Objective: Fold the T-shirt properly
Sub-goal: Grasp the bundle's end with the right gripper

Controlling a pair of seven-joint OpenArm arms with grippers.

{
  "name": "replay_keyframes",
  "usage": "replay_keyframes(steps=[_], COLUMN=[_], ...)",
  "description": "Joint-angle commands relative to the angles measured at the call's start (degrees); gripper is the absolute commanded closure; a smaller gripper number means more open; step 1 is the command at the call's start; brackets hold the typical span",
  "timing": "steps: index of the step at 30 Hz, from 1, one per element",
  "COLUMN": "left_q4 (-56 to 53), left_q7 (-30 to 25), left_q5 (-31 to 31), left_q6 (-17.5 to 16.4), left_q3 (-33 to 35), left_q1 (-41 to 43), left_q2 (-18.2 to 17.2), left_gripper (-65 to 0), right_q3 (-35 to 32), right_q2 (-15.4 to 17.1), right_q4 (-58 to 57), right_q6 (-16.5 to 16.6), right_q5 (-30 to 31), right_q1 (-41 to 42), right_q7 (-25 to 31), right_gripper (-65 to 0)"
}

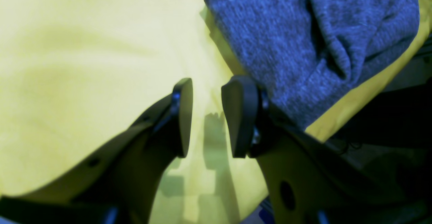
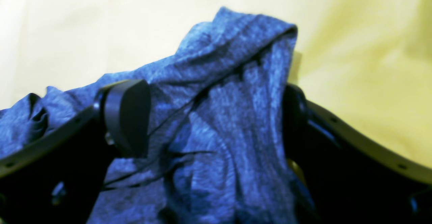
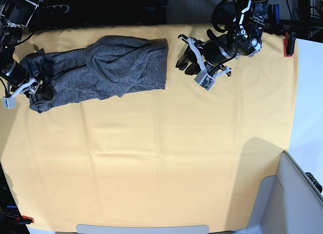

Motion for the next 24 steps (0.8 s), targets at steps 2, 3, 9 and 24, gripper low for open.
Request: replay_keyframes(steps=[2,3,9,24], left_q4=[1.08,1.08,1.08,1.08], left_q7=[-0.88,-0.88,-0.88,-0.88], left_q5=[-0.58,-0.58,-0.58,-0.58], left_q6=[-0.16,-0.16,-0.16,-0.16], left_q3=[-0.28,-0.28,-0.28,-0.28], left_q1=[-0.29,-0.29,-0.29,0.5], left_q2=[-0.27,-0.27,-0.27,-0.27], left_gripper=[-18.8,-18.8,-18.8,-18.8], right_q3=[-0.77,-0.77,-0.77,-0.77], right_q2=[-0.61,-0.61,-0.7,-1.58], right_q4=[1.18,2.15,4.79,5.58], right_q6=[-0.75,-0.75,-0.75,-0.75], right_q5=[-3.87,-3.69,-3.69,-3.78], right_q1=[-3.29,-3.82,-5.05,-3.82], right_q7=[-7.73,-7.73,-11.42,-11.42], right_gripper=[-51.5,-51.5,-51.4,-1.6])
